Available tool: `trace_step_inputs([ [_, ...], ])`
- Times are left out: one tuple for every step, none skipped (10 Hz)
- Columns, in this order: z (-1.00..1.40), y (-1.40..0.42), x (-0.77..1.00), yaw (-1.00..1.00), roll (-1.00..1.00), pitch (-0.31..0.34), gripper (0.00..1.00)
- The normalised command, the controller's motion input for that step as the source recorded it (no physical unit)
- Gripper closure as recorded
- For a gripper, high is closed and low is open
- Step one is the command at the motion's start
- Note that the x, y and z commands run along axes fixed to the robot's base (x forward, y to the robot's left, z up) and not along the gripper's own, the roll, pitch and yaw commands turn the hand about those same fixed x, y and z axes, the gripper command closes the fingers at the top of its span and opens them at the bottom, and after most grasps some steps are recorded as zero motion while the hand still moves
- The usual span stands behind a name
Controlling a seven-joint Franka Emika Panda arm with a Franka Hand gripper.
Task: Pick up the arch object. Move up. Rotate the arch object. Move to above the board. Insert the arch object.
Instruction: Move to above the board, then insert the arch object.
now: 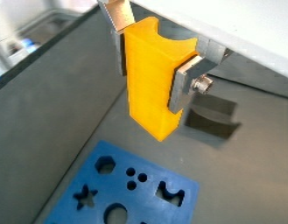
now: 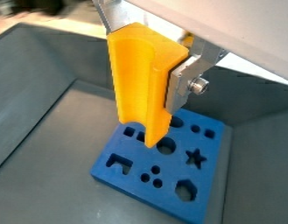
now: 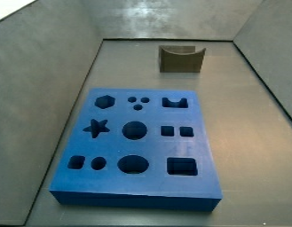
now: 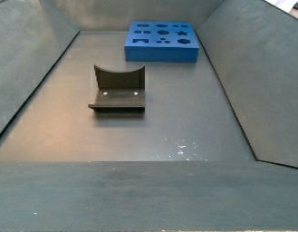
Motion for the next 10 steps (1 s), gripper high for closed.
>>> trace_step_inputs([
  [0.02, -0.06, 0.08, 1.0, 0.04, 0.229, 1.0],
  [0.02, -0.04, 0.08, 0.93, 0.06, 0.273, 1.0],
  [0.02, -0.04, 0.08, 0.77, 0.05, 0.253, 1.0],
  [0.02, -0.03, 0.08, 0.44, 0.05, 0.2, 1.0],
  [0.02, -0.03, 0.06, 0.27, 0.05, 0.162, 1.0],
  [0.0, 0.03, 0.0, 0.0, 0.0, 0.0, 1.0],
  [-0.19, 0.04, 0.04, 0.06, 0.08, 0.0, 1.0],
  [-0.63, 0.0, 0.31, 0.22, 0.04, -0.021, 1.0],
  [-0.95, -0.03, 0.58, 0.09, -0.02, 0.026, 1.0],
  [-0.99, -0.09, 0.72, 0.07, -0.06, 0.004, 1.0],
])
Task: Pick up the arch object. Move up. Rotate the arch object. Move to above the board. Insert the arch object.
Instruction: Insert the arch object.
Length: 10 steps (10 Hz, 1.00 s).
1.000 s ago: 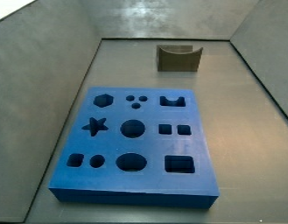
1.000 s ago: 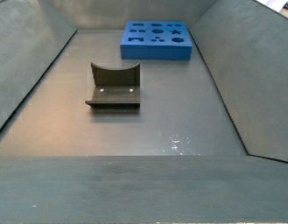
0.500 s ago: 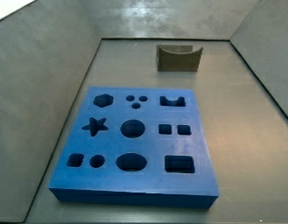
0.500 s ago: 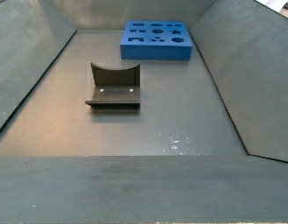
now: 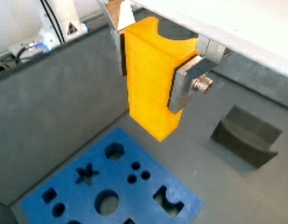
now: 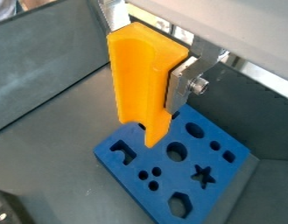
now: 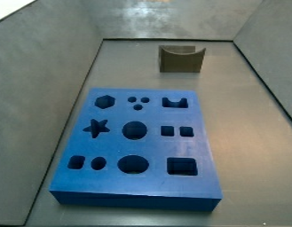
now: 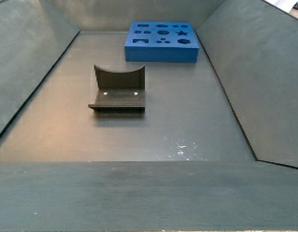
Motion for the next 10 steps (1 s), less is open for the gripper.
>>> trace_step_inputs([
  [-1.0, -0.21, 0.92, 0.0, 0.0, 0.0, 1.0],
  [-1.0, -0.21, 0.97, 0.0, 0.0, 0.0, 1.0],
  [-1.0, -0.15, 0.96, -0.03, 0.0, -0.011, 1.0],
  [-1.0, -0.2, 0.91, -0.03, 0.0, -0.026, 1.0],
  [-1.0, -0.12, 0.82, 0.0, 0.02, -0.029, 1.0],
  [-1.0, -0.07, 0.76, 0.0, 0.09, -0.026, 1.0],
  [-0.76, -0.02, 0.39, 0.07, 0.21, -0.077, 1.0],
  [-0.67, 0.0, 0.14, 0.21, 0.25, -0.099, 1.0],
  [-0.74, 0.0, 0.13, 0.21, 0.22, -0.111, 1.0],
  [-0.71, -0.05, 0.33, 0.08, 0.22, -0.099, 1.0],
])
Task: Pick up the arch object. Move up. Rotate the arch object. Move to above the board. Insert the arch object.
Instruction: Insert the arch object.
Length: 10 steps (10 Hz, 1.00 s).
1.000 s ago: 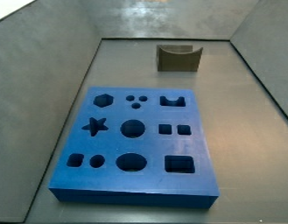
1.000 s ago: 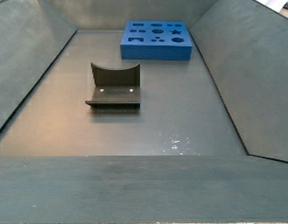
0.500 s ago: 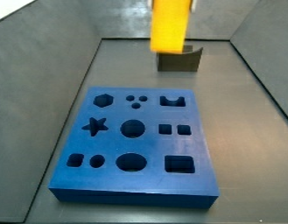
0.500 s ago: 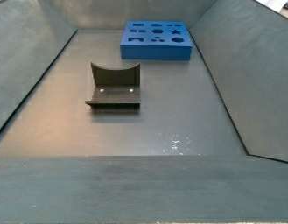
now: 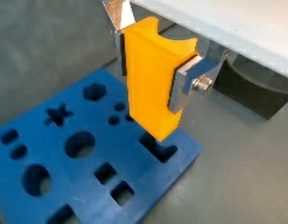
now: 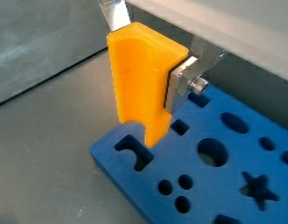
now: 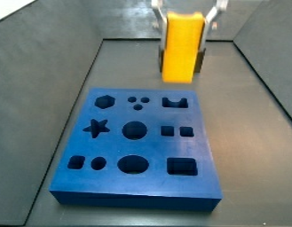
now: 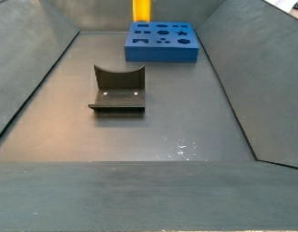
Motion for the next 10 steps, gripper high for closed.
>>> trace_step_inputs([
  [-0.75, -0.11, 0.36, 0.04, 0.21, -0.086, 1.0],
  [-0.61, -0.03, 0.21, 0.11, 0.27, -0.06, 1.0],
  [-0.64, 0.0, 0.27, 0.06, 0.23, -0.003, 1.0],
  [-0.55, 0.09, 0.0, -0.25, 0.12, 0.0, 1.0],
  [-0.28, 0.03, -0.15, -0.18, 0.04, -0.011, 1.0],
  [-0.03, 0.0, 0.0, 0.0, 0.0, -0.01, 1.0],
  [-0.03, 0.02, 0.02, 0.0, 0.0, 0.0, 1.0],
  [-0.17, 0.15, 0.0, 0.0, 0.08, 0.0, 1.0],
  [-0.35, 0.14, -0.04, 0.0, 0.07, -0.006, 1.0],
  [-0.43, 0.08, -0.08, 0.0, 0.03, -0.047, 1.0],
])
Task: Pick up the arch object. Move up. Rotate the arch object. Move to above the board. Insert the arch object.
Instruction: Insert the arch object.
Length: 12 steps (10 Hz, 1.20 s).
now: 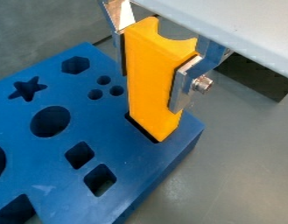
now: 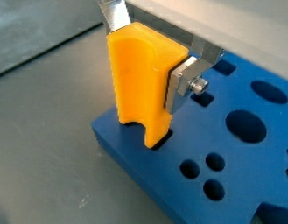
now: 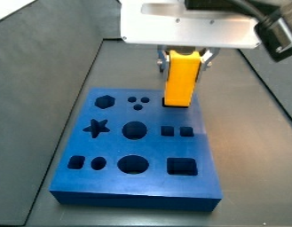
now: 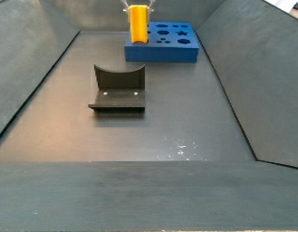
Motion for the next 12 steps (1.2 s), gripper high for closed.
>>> trace_step_inputs([
  [-0.38, 0.0, -0.02, 0.0, 0.0, -0.029, 1.0],
  [-0.42, -0.04, 0.0, 0.0, -0.07, -0.011, 1.0],
  [-0.31, -0.07, -0.11, 0.0, -0.04, -0.019, 1.0],
  [-0.28, -0.01, -0.21, -0.02, -0.05, -0.021, 1.0],
  [-0.26, 0.0, -0.32, -0.11, -0.05, -0.02, 1.0],
  [-0.36, 0.0, -0.25, -0.12, -0.04, -0.02, 1.0],
  [-0.71, -0.01, 0.0, -0.13, -0.07, -0.034, 1.0],
  [-1.0, -0.12, 0.02, -0.1, 0.0, -0.059, 1.0],
  [-0.98, -0.14, 0.03, -0.05, 0.01, -0.051, 1.0],
  [-0.81, -0.11, 0.05, -0.02, 0.01, -0.039, 1.0],
  [-0.3, 0.0, 0.0, 0.0, -0.19, -0.067, 1.0],
  [-0.2, 0.0, 0.0, 0.0, -0.17, -0.039, 1.0],
])
